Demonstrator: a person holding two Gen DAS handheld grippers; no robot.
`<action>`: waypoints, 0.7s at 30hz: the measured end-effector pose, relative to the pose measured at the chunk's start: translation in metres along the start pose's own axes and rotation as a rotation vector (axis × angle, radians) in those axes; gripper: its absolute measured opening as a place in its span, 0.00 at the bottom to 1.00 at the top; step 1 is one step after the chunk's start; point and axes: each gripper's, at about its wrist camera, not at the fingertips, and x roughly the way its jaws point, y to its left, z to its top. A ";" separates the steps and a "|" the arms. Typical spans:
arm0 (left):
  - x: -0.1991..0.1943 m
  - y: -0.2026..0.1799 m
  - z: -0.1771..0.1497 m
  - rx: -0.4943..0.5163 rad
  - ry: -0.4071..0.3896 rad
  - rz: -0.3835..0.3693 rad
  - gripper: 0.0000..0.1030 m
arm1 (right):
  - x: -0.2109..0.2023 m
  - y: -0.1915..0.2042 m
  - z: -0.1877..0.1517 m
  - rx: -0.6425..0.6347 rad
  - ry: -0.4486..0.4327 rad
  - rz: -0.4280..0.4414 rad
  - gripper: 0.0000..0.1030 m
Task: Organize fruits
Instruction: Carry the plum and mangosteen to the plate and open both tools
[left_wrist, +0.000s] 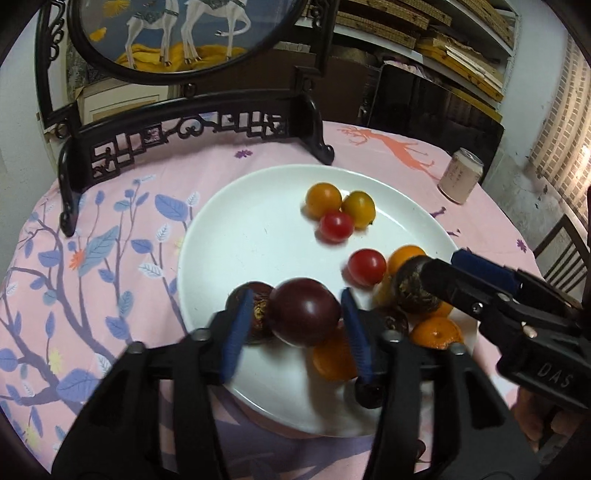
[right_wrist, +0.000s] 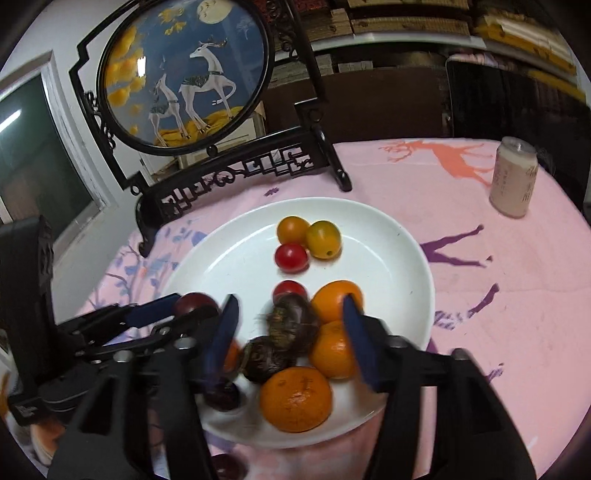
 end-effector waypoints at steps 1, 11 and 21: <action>0.000 -0.001 0.000 0.002 -0.003 0.004 0.52 | 0.000 0.000 -0.001 -0.011 -0.006 -0.012 0.58; -0.027 0.002 -0.013 -0.016 -0.062 0.013 0.69 | -0.026 0.009 -0.011 -0.050 -0.029 -0.049 0.58; -0.054 0.006 -0.042 -0.021 -0.087 0.052 0.80 | -0.063 0.034 -0.041 -0.132 -0.060 -0.052 0.58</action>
